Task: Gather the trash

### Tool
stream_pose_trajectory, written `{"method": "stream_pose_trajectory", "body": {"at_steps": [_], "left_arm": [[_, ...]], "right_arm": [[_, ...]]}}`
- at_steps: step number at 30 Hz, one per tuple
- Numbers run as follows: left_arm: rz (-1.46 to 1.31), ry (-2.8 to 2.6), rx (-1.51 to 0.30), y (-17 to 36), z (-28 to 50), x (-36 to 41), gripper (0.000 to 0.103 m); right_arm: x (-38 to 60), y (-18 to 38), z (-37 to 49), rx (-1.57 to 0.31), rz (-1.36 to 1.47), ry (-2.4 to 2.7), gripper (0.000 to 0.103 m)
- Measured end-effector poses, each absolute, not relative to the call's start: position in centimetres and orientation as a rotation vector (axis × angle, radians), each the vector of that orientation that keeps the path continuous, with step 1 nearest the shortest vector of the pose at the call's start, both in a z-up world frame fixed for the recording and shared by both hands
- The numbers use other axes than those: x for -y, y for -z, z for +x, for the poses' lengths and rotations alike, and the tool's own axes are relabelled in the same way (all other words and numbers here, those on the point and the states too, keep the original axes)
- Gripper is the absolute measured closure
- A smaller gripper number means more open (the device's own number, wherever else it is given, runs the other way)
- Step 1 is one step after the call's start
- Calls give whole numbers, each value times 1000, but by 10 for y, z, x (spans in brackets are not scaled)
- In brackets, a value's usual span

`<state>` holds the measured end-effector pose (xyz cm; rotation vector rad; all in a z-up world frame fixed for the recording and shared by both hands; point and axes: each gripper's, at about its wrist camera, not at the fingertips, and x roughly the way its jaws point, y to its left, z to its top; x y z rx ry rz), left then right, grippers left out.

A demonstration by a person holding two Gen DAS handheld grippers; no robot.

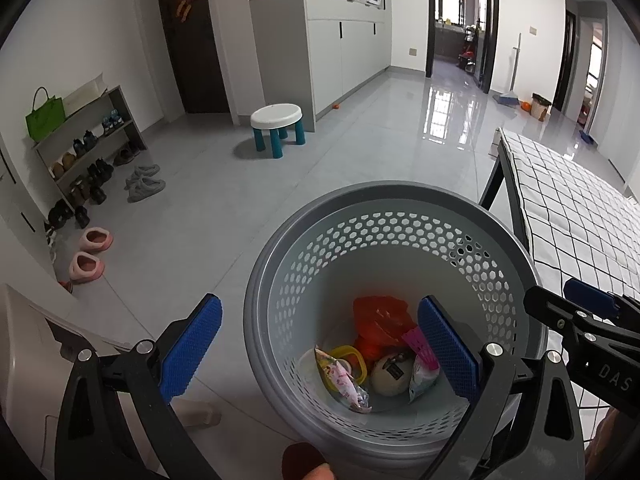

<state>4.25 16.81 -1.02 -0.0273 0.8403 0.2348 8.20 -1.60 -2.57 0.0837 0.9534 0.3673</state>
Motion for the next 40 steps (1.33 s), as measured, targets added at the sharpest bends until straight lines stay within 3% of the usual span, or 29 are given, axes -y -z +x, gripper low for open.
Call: {"method": "stream_pose_trajectory", "body": {"at_steps": [40], "left_arm": [[-26,-235,-827,5,42,-169,6]], "right_arm": [[17,25,81,-948,79,-364,38]]}}
